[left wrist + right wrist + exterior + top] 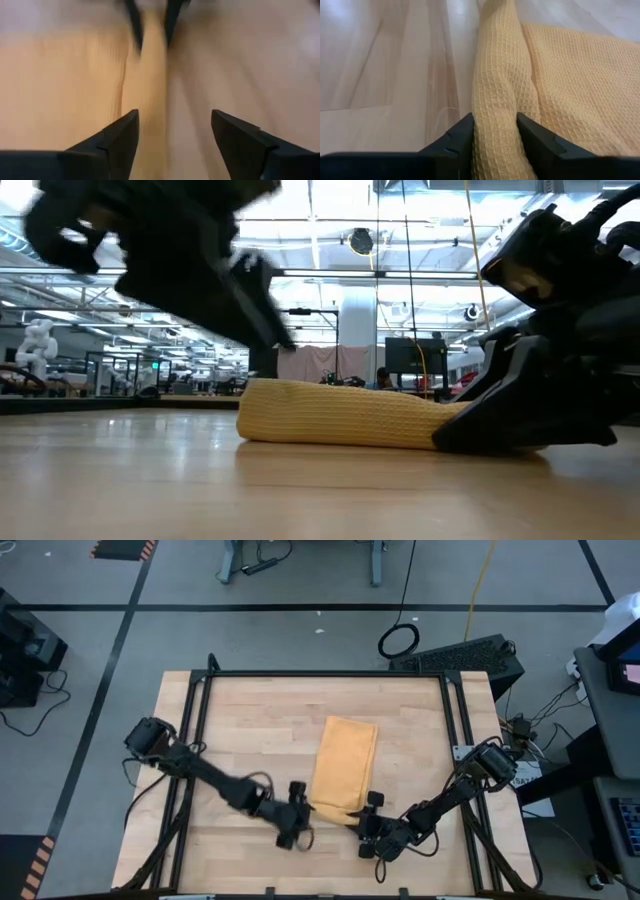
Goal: Roll towel
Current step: Roll the yellow towel
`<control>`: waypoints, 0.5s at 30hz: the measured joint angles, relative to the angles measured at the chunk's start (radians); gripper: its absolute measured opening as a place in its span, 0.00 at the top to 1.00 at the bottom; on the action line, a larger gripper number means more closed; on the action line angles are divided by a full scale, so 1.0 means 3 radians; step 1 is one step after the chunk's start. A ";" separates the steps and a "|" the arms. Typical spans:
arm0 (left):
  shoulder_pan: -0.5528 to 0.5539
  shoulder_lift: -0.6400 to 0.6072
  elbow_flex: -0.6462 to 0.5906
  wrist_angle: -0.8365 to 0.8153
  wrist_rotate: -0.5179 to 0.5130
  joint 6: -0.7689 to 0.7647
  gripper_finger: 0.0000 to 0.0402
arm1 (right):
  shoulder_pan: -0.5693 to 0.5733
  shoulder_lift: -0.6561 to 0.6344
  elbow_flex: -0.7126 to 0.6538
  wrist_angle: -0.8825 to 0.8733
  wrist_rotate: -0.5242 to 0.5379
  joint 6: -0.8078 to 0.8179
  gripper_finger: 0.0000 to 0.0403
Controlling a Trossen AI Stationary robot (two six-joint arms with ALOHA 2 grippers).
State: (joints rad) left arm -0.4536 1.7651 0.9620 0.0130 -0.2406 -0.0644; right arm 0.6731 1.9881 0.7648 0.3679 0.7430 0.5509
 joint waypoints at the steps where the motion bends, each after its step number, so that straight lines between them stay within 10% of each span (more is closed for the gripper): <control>1: -0.0081 0.0051 0.0008 0.0151 -0.0151 0.0116 0.37 | 0.0000 0.0001 0.0000 -0.0001 0.0001 0.0027 0.69; 8: -0.0299 0.0373 0.0002 0.0227 -0.0910 0.0436 0.36 | 0.0000 0.0003 -0.0003 0.0003 -0.0004 0.0144 0.69; 15: -0.0147 0.0461 -0.0002 0.0138 -0.0840 0.0436 0.40 | 0.0000 0.0005 -0.0005 0.0001 -0.0021 0.0216 0.69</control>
State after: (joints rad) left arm -0.4977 1.9034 0.9615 0.0544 -0.4927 0.0665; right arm 0.6731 1.9896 0.7631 0.3682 0.7365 0.6158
